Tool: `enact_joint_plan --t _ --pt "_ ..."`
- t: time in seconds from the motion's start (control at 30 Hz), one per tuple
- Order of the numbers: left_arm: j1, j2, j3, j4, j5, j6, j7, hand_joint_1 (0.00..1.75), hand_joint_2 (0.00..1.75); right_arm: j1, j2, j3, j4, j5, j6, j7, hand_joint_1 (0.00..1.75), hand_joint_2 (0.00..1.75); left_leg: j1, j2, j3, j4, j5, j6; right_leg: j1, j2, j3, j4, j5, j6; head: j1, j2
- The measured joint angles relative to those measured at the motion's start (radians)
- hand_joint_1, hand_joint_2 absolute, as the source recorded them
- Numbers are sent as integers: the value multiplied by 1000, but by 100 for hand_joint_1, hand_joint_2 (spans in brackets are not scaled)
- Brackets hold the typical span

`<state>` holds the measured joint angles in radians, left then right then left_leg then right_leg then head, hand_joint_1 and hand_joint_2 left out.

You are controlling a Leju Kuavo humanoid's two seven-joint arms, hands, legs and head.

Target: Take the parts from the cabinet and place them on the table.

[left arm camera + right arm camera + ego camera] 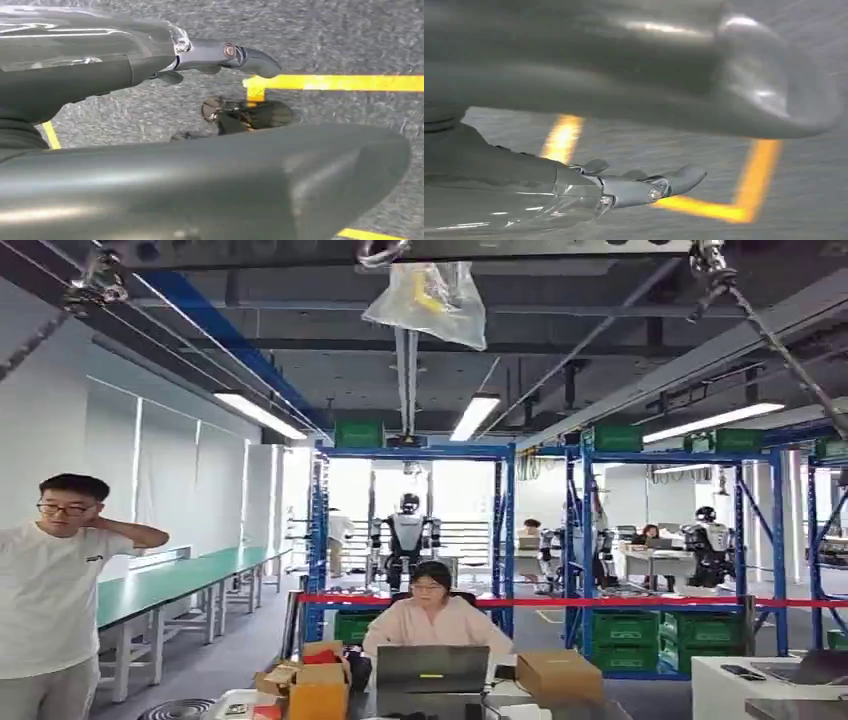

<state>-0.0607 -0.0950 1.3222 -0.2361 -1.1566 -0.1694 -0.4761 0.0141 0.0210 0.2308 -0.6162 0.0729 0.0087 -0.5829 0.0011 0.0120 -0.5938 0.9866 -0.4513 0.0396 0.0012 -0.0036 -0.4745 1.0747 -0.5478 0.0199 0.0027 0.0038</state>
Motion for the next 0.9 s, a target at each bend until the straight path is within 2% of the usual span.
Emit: enact_joint_plan --t 0.03,0.07,0.1,0.13,0.17,0.2,0.23,0.27,0.3,0.33,0.37,0.4,0.43,0.5,0.53,0.57,0.6,0.67,0.7,0.73,0.77,0.8,0.87,0.9 --pt "0 0 0 0 0 0 1 0 0 -8 0 -6 32 0 -10 6 0 0 -4 -1 -3 1 4 -4 3 0 45 -60 -17 -5 0 0" --pt "1 0 2 0 0 0 3 0 0 -27 0 -21 127 3 -46 39 0 0 -8 1 -11 4 22 -13 6 -1 100 -163 -29 -12 1 0" --pt "6 0 12 0 -2 0 11 0 0 -35 -2 -48 292 6 -110 138 0 0 -1 -6 -43 64 -71 -37 2 -11 49 -156 16 -47 1 1" --pt "6 -1 13 0 -3 0 11 0 0 -34 -3 -53 311 6 -119 166 0 0 2 -6 -57 137 -139 -42 4 -11 31 -152 26 -47 0 0" --pt "4 -1 13 0 -5 0 11 0 0 -35 -4 -59 333 7 -128 198 0 0 4 -6 -72 222 -191 -46 6 -12 12 -146 37 -49 0 0" --pt "2 -1 14 0 -6 0 11 0 0 -35 -5 -62 352 7 -133 227 0 0 5 -6 -81 291 -208 -48 7 -13 -9 -137 46 -49 1 0" --pt "1 -1 14 0 -7 0 12 0 0 -35 -5 -65 366 5 -135 258 0 0 5 -6 -77 325 -192 -49 7 -13 -30 -127 53 -48 0 0" --pt "1 -1 14 0 -8 0 13 0 0 -35 -6 -68 377 3 -135 286 0 0 5 -6 -55 320 -154 -49 7 -13 -51 -116 59 -47 0 0" --pt "1 -1 15 0 -8 0 14 0 0 -36 -6 -70 388 2 -135 317 0 0 5 -6 -18 276 -109 -47 7 -11 -72 -107 63 -45 0 0" --pt "0 -1 15 0 -9 0 15 0 0 -35 -6 -71 397 5 -135 352 0 0 5 -6 33 207 -81 -44 7 -11 -87 -98 67 -42 0 0" --pt "-3 -1 15 0 -10 0 19 0 0 -35 -6 -71 404 8 -135 386 0 0 5 -6 100 114 -87 -38 7 -10 -100 -89 73 -37 1 0" --pt "-5 -1 15 0 -10 0 21 0 0 -34 -6 -71 409 9 -134 410 0 0 2 -6 169 16 -103 -35 14 -10 -108 -77 76 -33 1 0" --pt "-6 -1 16 0 -10 0 26 0 0 -32 -6 -71 414 10 -129 432 0 0 1 -6 191 -32 -130 -28 14 -11 -114 -74 83 -28 0 0" --pt "-8 -2 18 0 -9 2 44 0 0 -33 -6 -71 425 11 -114 484 0 0 -3 -6 182 -32 -128 -25 11 -11 -121 -74 98 -19 0 0" --pt "-6 -3 19 0 -9 5 54 0 0 -32 -8 -71 429 11 -107 503 0 0 3 -6 178 -38 -117 -15 14 -9 -126 -74 102 -13 0 0" --pt "-7 -7 22 0 -7 11 66 0 175 -32 -11 -71 433 11 -99 523 0 0 7 -1 173 -39 -110 -6 11 -2 -132 -63 81 -3 0 0" --pt "-7 -7 25 0 -6 15 72 0 175 -29 -11 -71 436 12 -91 538 0 0 8 0 167 -39 -105 1 8 0 -147 -18 41 4 0 0" --pt "-7 -7 27 0 -6 21 84 0 175 -27 -11 -71 440 11 -86 561 0 0 6 1 154 -35 -97 4 1 0 -207 142 -43 12 0 0" --pt "-6 -7 27 0 -6 21 86 0 175 -27 -12 -71 443 11 -82 567 0 0 6 1 147 -30 -95 4 0 0 -234 218 -71 15 0 0" --pt "-6 -7 29 0 -6 21 89 0 175 -27 -12 -71 444 11 -82 573 0 0 6 2 142 -26 -95 3 -1 0 -240 248 -73 18 0 0" --pt "-7 -7 31 0 -6 23 94 0 175 -26 -13 -71 445 11 -80 580 0 0 6 2 139 -21 -95 3 -3 0 -218 222 -52 19 0 0" --pt "-7 -8 32 0 -6 23 95 0 175 -26 -14 -71 445 11 -80 584 0 0 6 2 139 -18 -96 2 -3 0 -178 156 -15 19 0 0" --pt "-9 -8 34 0 -6 23 95 0 175 -28 -16 -71 445 7 -74 592 0 0 6 0 143 -15 -101 -5 -2 1 -83 -31 68 10 0 0" --pt "-11 -8 34 0 -6 22 96 0 175 -28 -17 -71 449 6 -72 597 0 0 0 0 136 -11 -102 -9 1 5 -70 -51 56 0 0 0"
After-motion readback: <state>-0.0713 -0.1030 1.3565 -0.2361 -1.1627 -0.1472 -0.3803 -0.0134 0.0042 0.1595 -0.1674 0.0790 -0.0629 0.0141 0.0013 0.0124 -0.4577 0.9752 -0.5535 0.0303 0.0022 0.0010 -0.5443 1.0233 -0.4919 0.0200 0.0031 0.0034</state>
